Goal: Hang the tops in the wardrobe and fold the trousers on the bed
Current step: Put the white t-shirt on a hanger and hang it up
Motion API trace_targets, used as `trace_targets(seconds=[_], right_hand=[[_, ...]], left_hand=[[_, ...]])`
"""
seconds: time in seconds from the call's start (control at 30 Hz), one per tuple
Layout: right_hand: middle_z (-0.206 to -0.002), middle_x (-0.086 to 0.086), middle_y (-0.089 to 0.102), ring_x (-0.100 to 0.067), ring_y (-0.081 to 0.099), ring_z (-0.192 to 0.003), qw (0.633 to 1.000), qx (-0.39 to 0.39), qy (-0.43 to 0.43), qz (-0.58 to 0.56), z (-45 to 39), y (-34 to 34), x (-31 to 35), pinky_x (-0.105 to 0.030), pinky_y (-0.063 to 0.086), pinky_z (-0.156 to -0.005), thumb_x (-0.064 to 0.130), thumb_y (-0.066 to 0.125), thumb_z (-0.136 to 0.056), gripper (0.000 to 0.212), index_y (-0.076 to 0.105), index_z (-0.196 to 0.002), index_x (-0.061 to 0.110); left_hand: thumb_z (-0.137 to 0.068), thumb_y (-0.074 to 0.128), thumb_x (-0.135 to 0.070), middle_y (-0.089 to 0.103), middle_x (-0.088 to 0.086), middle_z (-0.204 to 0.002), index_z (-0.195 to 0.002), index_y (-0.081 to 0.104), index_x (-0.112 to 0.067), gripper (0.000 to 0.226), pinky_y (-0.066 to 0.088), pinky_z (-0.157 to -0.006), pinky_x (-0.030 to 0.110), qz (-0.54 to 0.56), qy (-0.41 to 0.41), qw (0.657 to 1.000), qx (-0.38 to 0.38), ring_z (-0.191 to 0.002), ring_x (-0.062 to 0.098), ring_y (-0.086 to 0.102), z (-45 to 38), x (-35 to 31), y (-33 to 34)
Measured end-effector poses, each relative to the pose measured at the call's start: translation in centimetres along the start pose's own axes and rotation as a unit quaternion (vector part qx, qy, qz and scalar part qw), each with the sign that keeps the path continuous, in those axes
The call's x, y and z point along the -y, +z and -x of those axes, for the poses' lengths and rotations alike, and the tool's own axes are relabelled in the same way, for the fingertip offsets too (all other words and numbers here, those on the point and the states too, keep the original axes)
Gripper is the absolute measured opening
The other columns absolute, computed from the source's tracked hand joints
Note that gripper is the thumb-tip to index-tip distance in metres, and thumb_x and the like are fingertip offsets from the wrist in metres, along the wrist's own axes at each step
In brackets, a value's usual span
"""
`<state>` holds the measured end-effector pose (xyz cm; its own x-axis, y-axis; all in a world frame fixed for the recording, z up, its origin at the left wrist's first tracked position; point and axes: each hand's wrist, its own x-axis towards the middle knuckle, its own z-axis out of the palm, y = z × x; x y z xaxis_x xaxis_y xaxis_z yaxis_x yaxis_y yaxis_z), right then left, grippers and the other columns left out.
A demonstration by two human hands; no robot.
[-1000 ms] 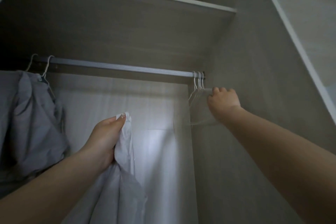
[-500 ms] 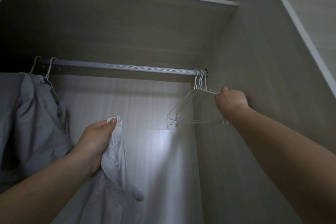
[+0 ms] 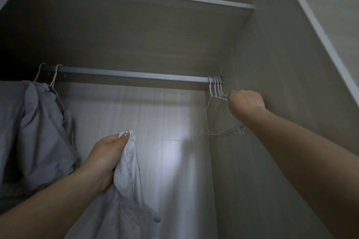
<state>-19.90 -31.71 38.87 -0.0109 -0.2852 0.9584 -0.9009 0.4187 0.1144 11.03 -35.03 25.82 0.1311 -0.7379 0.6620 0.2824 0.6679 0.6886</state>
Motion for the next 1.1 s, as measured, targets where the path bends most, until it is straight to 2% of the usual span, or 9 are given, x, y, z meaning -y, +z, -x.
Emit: trace_targets(seconds=[0.2,0.37,0.47,0.57,0.7,0.77,0.87,1.0,1.1], right_hand=[[-0.106,-0.02,0.066,-0.039,0.062,-0.097,0.998,-0.042,0.009,-0.044,-0.2,0.4,-0.2,-0.032,0.034,-0.065,0.0,0.039,-0.089,0.021,0.051,-0.106,0.004],[-0.101,-0.02,0.066,-0.041,0.062,-0.091,0.99,-0.096,-0.027,-0.097,0.5,-0.2,0.2,-0.034,0.035,-0.064,0.017,0.039,-0.098,0.016,0.051,-0.107,0.009],[-0.104,-0.02,0.067,-0.041,0.061,-0.094,0.973,-0.101,-0.015,-0.205,2.2,-0.5,1.7,-0.037,0.043,-0.069,0.025,0.042,-0.097,0.024,0.059,-0.109,0.014],[-0.106,-0.017,0.068,-0.038,0.061,-0.099,0.929,-0.1,0.021,-0.354,5.0,0.2,4.6,-0.04,0.049,-0.077,0.023,0.047,-0.096,0.023,0.064,-0.108,0.014],[-0.1,-0.008,0.071,-0.032,0.065,-0.091,0.858,-0.067,0.062,-0.505,9.9,2.0,8.3,-0.038,0.051,-0.082,0.021,0.05,-0.097,0.024,0.067,-0.112,0.013],[-0.082,0.0,0.068,-0.025,0.067,-0.073,0.829,-0.029,0.055,-0.556,12.4,3.1,9.8,-0.043,0.057,-0.074,0.021,0.05,-0.097,0.023,0.068,-0.112,0.015],[-0.066,0.005,0.055,-0.002,0.06,-0.053,0.789,0.007,0.069,-0.61,15.0,4.7,11.3,-0.038,0.059,-0.06,0.02,0.05,-0.097,0.018,0.067,-0.093,0.023],[-0.067,0.006,0.052,0.004,0.054,-0.054,0.734,0.037,0.092,-0.672,18.4,6.5,13.3,-0.018,0.054,-0.053,0.018,0.05,-0.097,0.017,0.065,-0.09,0.021],[-0.067,0.008,0.051,0.003,0.053,-0.055,0.716,0.044,0.089,-0.691,20.4,7.1,14.1,-0.011,0.051,-0.049,0.017,0.05,-0.097,0.018,0.065,-0.089,0.023]], left_hand=[[-0.094,0.057,-0.023,0.071,0.007,-0.076,-0.094,0.069,-0.003,0.023,0.047,-0.097,0.044,-0.007,0.007,1.0,-0.013,-0.076,0.022,0.064,-0.2,0.5,-0.4],[-0.094,0.057,-0.023,0.071,0.009,-0.081,-0.094,0.07,-0.005,0.022,0.051,-0.083,0.036,-0.017,0.006,1.0,-0.025,-0.075,0.022,0.064,-0.7,0.9,-1.2],[-0.095,0.057,-0.024,0.067,0.014,-0.101,-0.109,0.066,-0.002,0.029,0.047,-0.097,0.044,-0.027,-0.014,0.999,-0.036,-0.093,0.028,0.063,-1.2,1.5,-2.3],[-0.095,0.057,-0.027,0.065,0.014,-0.109,-0.115,0.062,0.0,0.034,0.045,-0.096,0.036,-0.058,-0.036,0.996,-0.062,-0.102,0.029,0.061,-1.4,2.3,-4.1],[-0.088,0.066,-0.027,0.068,0.007,-0.075,-0.082,0.066,-0.011,0.018,0.05,-0.061,0.022,-0.111,-0.056,0.989,-0.08,-0.067,0.02,0.064,-0.2,3.1,-7.0],[-0.087,0.068,-0.023,0.068,0.01,-0.08,-0.094,0.067,-0.009,0.016,0.05,-0.066,0.026,-0.139,-0.066,0.984,-0.091,-0.07,0.021,0.063,0.6,3.6,-9.1],[-0.09,0.064,-0.02,0.067,0.013,-0.097,-0.109,0.064,-0.007,0.023,0.049,-0.08,0.032,-0.183,-0.05,0.976,-0.111,-0.085,0.024,0.062,1.9,4.7,-11.9],[-0.094,0.059,-0.02,0.064,0.016,-0.111,-0.104,0.064,-0.011,0.014,0.047,-0.098,0.041,-0.284,-0.039,0.948,-0.138,-0.103,0.028,0.06,3.6,6.4,-15.8],[-0.095,0.056,-0.017,0.064,0.013,-0.104,-0.097,0.063,-0.015,0.007,0.046,-0.088,0.031,-0.338,-0.046,0.928,-0.148,-0.096,0.026,0.058,4.1,7.6,-18.4]])
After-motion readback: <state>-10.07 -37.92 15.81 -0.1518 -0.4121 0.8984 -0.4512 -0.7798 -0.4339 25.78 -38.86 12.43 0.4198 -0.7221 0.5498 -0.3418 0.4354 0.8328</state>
